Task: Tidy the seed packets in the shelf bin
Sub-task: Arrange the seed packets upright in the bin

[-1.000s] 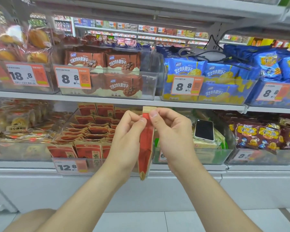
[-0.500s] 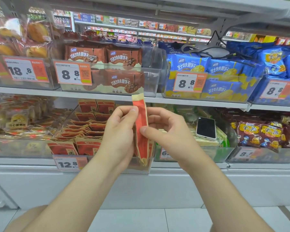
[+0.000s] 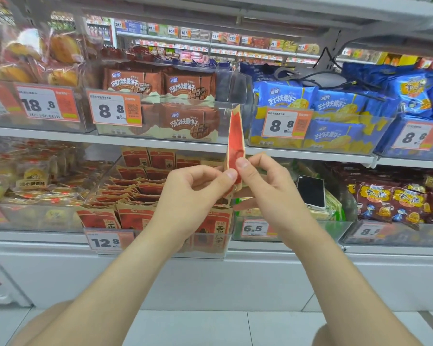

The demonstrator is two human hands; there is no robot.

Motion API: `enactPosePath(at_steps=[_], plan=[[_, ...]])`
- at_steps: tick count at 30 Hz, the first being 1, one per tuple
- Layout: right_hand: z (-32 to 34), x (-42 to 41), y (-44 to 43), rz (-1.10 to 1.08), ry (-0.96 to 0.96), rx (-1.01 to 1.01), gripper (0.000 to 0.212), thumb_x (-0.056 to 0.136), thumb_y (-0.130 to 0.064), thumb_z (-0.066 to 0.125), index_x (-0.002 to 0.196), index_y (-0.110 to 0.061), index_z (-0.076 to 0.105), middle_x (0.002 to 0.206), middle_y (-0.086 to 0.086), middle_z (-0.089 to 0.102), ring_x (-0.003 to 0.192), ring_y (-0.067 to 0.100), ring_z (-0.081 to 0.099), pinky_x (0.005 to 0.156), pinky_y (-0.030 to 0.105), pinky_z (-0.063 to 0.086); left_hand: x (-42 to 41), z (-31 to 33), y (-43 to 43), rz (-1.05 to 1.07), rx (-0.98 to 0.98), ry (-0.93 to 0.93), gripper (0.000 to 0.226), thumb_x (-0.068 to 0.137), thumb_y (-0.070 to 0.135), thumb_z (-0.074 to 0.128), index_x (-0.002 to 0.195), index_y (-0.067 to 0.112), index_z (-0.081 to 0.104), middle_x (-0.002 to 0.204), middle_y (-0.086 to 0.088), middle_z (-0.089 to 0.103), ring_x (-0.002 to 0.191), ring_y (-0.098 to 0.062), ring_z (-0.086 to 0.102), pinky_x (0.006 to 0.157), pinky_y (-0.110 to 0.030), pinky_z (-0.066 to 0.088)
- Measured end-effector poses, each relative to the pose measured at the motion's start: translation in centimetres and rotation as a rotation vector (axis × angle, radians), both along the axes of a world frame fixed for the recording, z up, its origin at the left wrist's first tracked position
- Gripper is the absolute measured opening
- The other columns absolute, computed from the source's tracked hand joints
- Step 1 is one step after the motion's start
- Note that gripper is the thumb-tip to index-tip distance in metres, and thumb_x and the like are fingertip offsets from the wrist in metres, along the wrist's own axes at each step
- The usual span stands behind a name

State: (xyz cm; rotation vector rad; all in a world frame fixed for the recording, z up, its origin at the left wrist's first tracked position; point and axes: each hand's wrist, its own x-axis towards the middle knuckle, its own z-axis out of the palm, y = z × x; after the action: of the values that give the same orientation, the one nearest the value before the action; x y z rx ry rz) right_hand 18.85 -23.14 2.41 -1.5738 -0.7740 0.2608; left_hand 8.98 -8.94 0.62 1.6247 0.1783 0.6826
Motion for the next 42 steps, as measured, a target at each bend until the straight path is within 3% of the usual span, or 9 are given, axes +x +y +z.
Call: enactPosePath(at_steps=[6,14,19,22,27,31,34,37,42], plan=[[-1.0,0.5,0.3,0.024,-0.133,-0.092,0.031,0.113,-0.037,0.05,0.108,-0.019,0.074,0.101,0.01,0.08,0.091,0.029,0.079,0.066,0.048,0.067,-0.1,-0.9,1.1,-0.063,0.14,0.02,0.025,0.107,0.026,0.065,0.1,0.012,0.084,0.103,-0.001,0.083,0.112,-0.016,0.076,0.103,-0.05,0.06],[-1.7,1.1,0.8,-0.04,-0.193,-0.178,0.035,0.112,-0.042,0.049,0.107,-0.017,0.073,0.096,0.01,0.079,0.087,0.031,0.079,0.069,0.055,0.067,0.1,-1.2,1.9,-0.134,0.175,0.054,0.025,0.11,0.017,0.058,0.106,0.008,0.08,0.105,-0.004,0.082,0.107,-0.021,0.078,0.096,-0.038,0.064],[-1.2,1.0,0.4,0.124,0.027,-0.167,0.037,0.117,-0.033,0.041,0.113,-0.015,0.074,0.109,0.01,0.08,0.101,0.026,0.079,0.086,0.049,0.066,0.1,-1.5,2.5,-0.129,0.148,0.069,0.025,0.111,0.019,0.057,0.107,0.005,0.076,0.108,-0.007,0.081,0.109,-0.022,0.077,0.096,-0.039,0.064],[-1.0,1.3,-0.1,0.158,0.084,-0.159,0.032,0.113,-0.032,0.052,0.11,-0.01,0.076,0.114,0.01,0.079,0.106,0.025,0.078,0.088,0.045,0.066,-0.2,-1.3,2.5,-0.174,0.103,0.083,0.026,0.112,0.016,0.053,0.109,0.0,0.074,0.11,-0.007,0.081,0.111,-0.019,0.077,0.095,-0.033,0.064],[-1.1,1.0,0.0,0.016,0.073,-0.113,0.035,0.091,-0.037,0.083,0.097,-0.009,0.065,0.107,0.012,0.079,0.094,0.024,0.078,0.074,0.038,0.067,-0.7,-1.1,1.9,-0.253,0.086,0.107,0.03,0.112,0.013,0.051,0.116,-0.001,0.078,0.117,-0.004,0.081,0.116,-0.017,0.076,0.096,-0.029,0.062],[-1.1,0.5,0.3,-0.072,0.056,-0.118,0.047,0.079,-0.037,0.091,0.092,-0.014,0.053,0.097,0.0,0.081,0.08,0.017,0.078,0.066,0.033,0.064,-0.8,-0.8,1.6,-0.277,-0.027,0.136,0.043,0.111,0.034,0.05,0.119,0.005,0.08,0.119,-0.002,0.081,0.115,-0.018,0.077,0.093,-0.034,0.064],[-1.3,0.4,0.5,-0.129,0.019,-0.102,0.037,0.084,-0.027,0.091,0.099,-0.013,0.06,0.101,0.0,0.082,0.084,0.02,0.081,0.068,0.037,0.067,-0.6,-0.7,1.9,-0.195,-0.042,0.146,0.037,0.107,0.036,0.06,0.116,0.008,0.082,0.113,-0.004,0.083,0.11,-0.021,0.079,0.087,-0.037,0.067],[-1.1,0.6,0.6,-0.071,0.175,0.02,0.031,0.096,0.001,0.076,0.118,-0.012,0.06,0.102,0.007,0.083,0.092,0.025,0.082,0.071,0.036,0.066,-0.5,-0.7,2.1,-0.073,-0.067,0.175,0.034,0.109,0.035,0.057,0.12,0.011,0.079,0.107,0.0,0.084,0.099,-0.018,0.081,0.076,-0.035,0.069],[-0.9,0.9,0.5,0.035,0.499,0.172,0.053,0.094,0.011,0.071,0.138,-0.012,0.055,0.109,0.02,0.08,0.1,0.033,0.08,0.085,0.039,0.067,-0.3,-1.0,2.4,0.079,-0.069,0.184,0.028,0.109,0.036,0.059,0.112,0.018,0.08,0.096,0.006,0.084,0.077,-0.012,0.078,0.066,-0.028,0.067]])
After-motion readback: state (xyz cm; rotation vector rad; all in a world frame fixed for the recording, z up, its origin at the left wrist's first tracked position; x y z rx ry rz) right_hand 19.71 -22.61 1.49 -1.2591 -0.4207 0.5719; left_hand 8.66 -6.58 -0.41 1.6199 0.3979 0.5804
